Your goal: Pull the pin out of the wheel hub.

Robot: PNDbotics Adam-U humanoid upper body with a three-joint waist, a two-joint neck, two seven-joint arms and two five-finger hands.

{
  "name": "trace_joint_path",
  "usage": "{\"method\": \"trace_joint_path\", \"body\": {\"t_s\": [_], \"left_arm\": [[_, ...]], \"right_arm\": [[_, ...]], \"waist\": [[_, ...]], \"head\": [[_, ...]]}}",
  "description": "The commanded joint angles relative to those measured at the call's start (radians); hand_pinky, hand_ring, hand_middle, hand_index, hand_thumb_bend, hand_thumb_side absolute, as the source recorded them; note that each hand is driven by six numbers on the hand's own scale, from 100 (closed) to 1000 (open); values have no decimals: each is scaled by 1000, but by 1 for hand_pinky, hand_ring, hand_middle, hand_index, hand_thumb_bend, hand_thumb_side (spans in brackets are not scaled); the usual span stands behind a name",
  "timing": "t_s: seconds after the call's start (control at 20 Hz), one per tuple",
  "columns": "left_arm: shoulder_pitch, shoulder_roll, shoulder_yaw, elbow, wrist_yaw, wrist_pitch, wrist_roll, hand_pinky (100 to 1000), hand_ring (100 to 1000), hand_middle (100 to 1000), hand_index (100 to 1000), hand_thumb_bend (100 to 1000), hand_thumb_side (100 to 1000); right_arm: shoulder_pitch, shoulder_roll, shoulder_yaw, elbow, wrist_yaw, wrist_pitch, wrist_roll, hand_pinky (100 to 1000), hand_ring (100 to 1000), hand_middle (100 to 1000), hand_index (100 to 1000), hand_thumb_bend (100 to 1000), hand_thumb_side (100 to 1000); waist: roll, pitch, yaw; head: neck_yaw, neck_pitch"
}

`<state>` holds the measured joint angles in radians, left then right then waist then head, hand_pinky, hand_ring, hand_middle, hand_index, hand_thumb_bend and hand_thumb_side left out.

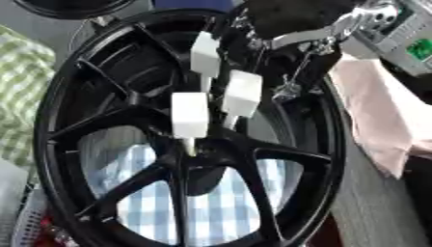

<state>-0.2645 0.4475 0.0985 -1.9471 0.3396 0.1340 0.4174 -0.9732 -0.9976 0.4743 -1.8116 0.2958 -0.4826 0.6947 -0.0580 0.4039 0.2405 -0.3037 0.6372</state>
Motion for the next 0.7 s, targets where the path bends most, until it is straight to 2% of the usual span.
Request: {"method": "trace_joint_path", "body": {"t_s": [0.05, 0.3, 0.7], "left_arm": [[-4, 16, 10, -17, 2, 0, 2, 671, 633, 613, 729, 507, 649], [-3, 16, 11, -17, 2, 0, 3, 671, 632, 613, 729, 507, 649], [-3, 16, 11, -18, 2, 0, 3, 672, 630, 613, 729, 507, 649]], "right_arm": [[-8, -12, -4, 4, -9, -41, 47, 857, 535, 501, 593, 381, 100], [-5, -13, -6, 5, -8, -41, 43, 857, 535, 500, 592, 381, 100], [-3, -16, -10, 1, -7, -40, 39, 858, 533, 498, 590, 381, 100]], "waist": [[5, -9, 2], [3, -8, 2], [2, -10, 1]], "head": [[-2, -11], [8, 4], [11, 7]]}}
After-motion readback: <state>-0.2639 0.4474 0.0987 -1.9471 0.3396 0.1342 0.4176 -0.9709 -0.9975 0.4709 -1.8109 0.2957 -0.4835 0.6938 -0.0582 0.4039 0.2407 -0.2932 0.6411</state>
